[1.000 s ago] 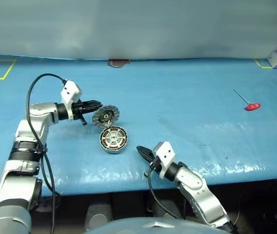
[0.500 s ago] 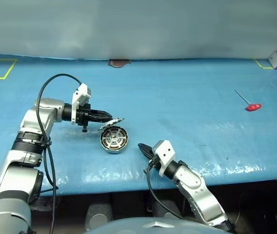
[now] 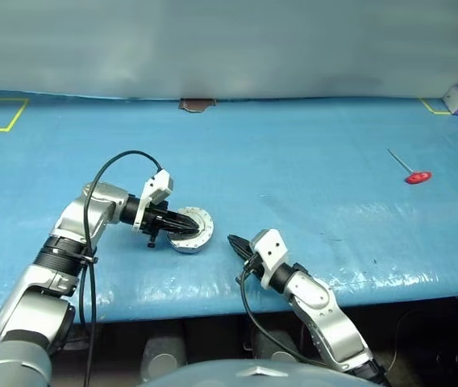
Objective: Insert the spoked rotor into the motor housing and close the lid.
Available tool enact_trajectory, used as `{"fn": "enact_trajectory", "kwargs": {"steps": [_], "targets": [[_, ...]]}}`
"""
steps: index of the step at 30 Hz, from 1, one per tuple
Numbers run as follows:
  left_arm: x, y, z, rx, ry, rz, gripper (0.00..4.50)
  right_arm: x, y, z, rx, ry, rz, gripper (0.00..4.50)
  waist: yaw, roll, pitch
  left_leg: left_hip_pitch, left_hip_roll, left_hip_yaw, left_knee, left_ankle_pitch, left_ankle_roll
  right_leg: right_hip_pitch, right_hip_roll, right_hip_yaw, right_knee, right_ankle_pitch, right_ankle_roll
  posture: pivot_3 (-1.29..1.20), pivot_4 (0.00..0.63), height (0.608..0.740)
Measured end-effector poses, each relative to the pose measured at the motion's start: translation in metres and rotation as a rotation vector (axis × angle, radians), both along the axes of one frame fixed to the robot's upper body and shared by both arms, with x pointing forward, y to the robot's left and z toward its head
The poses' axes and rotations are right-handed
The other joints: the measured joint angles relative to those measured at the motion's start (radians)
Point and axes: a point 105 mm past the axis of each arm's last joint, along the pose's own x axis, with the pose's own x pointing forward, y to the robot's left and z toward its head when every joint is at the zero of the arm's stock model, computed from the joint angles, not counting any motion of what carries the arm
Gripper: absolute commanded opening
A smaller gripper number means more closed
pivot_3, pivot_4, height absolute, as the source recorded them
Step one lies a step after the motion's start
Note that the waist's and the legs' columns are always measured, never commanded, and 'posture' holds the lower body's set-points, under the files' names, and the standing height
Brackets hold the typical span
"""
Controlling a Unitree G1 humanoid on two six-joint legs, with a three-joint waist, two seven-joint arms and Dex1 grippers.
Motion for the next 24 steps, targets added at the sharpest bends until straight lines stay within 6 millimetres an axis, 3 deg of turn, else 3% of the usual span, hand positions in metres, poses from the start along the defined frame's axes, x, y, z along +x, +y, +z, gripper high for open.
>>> {"fn": "enact_trajectory", "kwargs": {"steps": [5, 8, 9, 14, 22, 24], "targets": [[0.001, 0.002, 0.002, -0.025, -0.029, 0.048, 0.59, 0.006, -0.006, 0.000, 0.025, 0.080, -0.087, 0.00, -0.003, 0.000, 0.000, 0.000, 0.000, 0.000, 0.000, 0.000, 0.000, -0.001, 0.000, 0.000, 0.000, 0.000, 0.000, 0.00, 0.150, 0.740], [0.000, 0.002, 0.012, -0.102, -0.073, 0.120, 0.59, 0.015, -0.008, 0.016, 0.043, 0.063, -0.109, 0.00, -0.004, 0.000, 0.000, -0.001, 0.000, 0.000, 0.000, 0.000, 0.000, -0.001, 0.000, 0.000, 0.000, 0.000, 0.000, 0.00, 0.150, 0.740], [-0.001, 0.001, 0.018, -0.126, -0.100, 0.137, 0.54, 0.019, -0.008, 0.025, 0.046, 0.042, -0.110, 0.18, -0.003, 0.000, 0.000, -0.001, 0.000, 0.000, 0.000, 0.000, 0.000, -0.001, 0.000, 0.000, 0.000, 0.000, 0.000, 0.00, 0.150, 0.740], [-0.017, 0.003, 0.039, -0.206, -0.216, 0.215, 0.54, 0.030, -0.002, 0.054, 0.012, -0.016, -0.079, 1.60, -0.003, 0.000, 0.000, 0.000, 0.000, 0.000, -0.001, 0.000, 0.000, -0.001, 0.000, 0.000, 0.000, 0.000, 0.000, 0.00, 0.150, 0.740], [-0.050, 0.016, 0.014, -0.155, -0.279, 0.405, 0.54, 0.038, 0.016, 0.069, -0.027, -0.035, 0.014, 4.27, -0.002, 0.001, 0.000, 0.000, 0.000, 0.000, -0.001, 0.000, 0.000, -0.001, 0.000, 0.000, 0.000, 0.000, 0.000, 0.00, 0.150, 0.740], [-0.055, 0.020, 0.014, -0.183, -0.325, 0.492, 0.54, 0.040, 0.024, 0.073, -0.030, -0.046, 0.051, 4.48, -0.003, 0.001, 0.000, 0.001, 0.000, 0.001, -0.001, 0.000, 0.000, -0.001, -0.001, 0.001, 0.000, 0.000, 0.000, 0.00, 0.150, 0.740]]}}
